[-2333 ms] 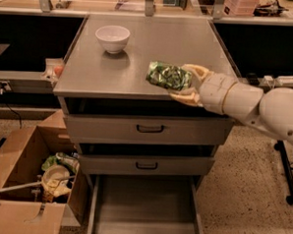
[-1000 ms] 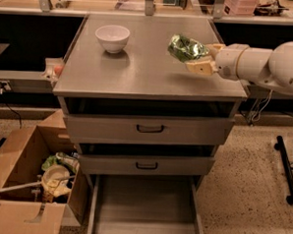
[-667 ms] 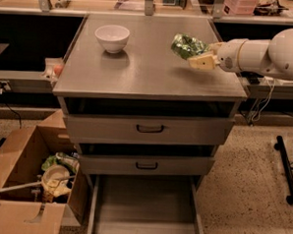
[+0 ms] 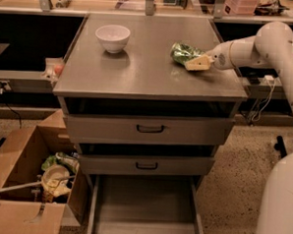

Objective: Pick green can from bottom drawer and place on counter

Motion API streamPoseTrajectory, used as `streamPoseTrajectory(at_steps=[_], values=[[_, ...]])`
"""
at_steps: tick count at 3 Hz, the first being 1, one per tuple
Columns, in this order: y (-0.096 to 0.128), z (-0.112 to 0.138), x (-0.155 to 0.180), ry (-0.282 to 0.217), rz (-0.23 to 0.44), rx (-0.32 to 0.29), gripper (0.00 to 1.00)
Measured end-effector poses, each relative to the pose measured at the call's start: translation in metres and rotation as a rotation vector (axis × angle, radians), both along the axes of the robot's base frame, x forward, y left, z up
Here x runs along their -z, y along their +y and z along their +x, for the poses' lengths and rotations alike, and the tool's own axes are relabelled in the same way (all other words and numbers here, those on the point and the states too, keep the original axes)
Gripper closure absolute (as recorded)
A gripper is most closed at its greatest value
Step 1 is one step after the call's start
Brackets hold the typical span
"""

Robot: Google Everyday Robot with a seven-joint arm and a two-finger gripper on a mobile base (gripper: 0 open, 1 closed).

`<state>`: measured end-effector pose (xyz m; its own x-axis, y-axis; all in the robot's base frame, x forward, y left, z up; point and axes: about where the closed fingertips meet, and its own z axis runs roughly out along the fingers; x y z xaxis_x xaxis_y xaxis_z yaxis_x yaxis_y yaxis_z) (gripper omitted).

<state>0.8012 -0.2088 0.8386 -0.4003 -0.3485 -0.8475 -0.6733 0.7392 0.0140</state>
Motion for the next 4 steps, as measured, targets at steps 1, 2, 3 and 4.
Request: streamPoseTrajectory(at_steps=[1,2,3,4], values=[[-0.0009,0.0012,-0.0014,-0.001,-0.001,0.001,0.81],[-0.0004,0.0012,-0.0012,-0.001,-0.001,0.000,0.58],[-0.0004,0.0012,-0.0012,-0.001,-0.001,0.000,0.35],[-0.0003,0.0012,-0.0011,-0.001,-0.001,0.000,0.04]])
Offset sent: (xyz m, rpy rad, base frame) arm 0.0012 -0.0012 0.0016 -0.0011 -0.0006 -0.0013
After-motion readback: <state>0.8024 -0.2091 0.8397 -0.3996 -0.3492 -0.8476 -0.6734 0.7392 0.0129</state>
